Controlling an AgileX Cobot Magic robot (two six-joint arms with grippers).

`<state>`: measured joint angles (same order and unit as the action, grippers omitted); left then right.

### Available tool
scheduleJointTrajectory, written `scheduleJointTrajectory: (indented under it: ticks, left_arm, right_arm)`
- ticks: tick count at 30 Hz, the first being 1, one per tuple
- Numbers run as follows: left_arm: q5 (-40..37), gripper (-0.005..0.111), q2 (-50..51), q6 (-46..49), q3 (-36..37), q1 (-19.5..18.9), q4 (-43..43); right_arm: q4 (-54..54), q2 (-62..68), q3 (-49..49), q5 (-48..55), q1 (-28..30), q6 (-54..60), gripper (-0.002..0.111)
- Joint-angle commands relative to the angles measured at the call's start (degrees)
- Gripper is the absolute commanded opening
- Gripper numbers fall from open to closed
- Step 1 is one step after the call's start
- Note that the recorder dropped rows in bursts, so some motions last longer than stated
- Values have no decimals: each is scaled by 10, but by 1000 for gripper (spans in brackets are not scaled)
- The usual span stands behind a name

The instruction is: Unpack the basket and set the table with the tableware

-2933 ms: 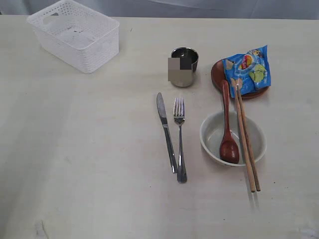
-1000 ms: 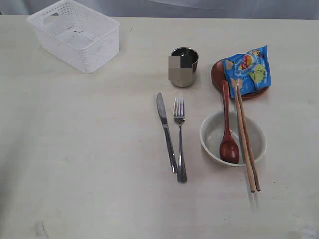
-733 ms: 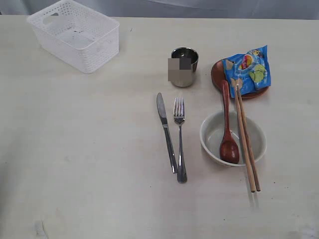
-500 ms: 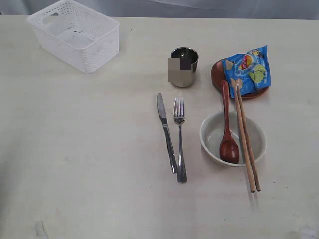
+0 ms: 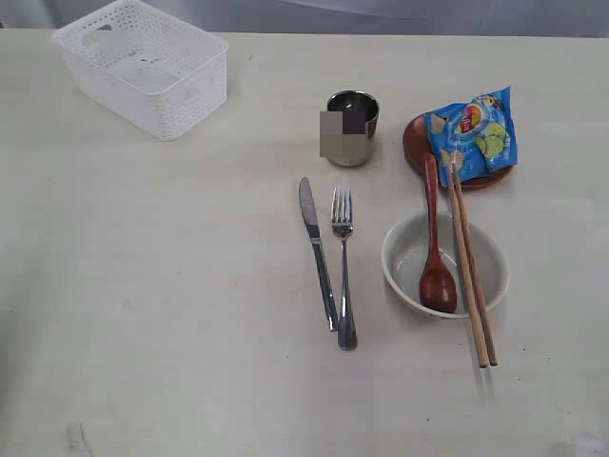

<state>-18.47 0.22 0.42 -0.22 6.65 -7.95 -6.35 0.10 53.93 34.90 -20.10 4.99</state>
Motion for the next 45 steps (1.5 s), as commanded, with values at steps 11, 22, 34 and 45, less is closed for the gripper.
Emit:
scheduleJointTrajectory:
  ticks: [11, 22, 34, 45]
  left_arm:
    - [-3, 1, -2, -4, 2, -2, 7]
    - [-3, 1, -2, -4, 2, -2, 7]
    - [-3, 1, -2, -4, 2, -2, 7]
    - [-3, 1, -2, -4, 2, -2, 7]
  right_arm:
    - [3, -1, -1, 0, -1, 2, 0]
    - [43, -1, -22, -16, 36, 22, 0]
    - [43, -1, -258, -186, 180, 61, 0]
    - [58, -1, -465, -260, 206, 62, 0]
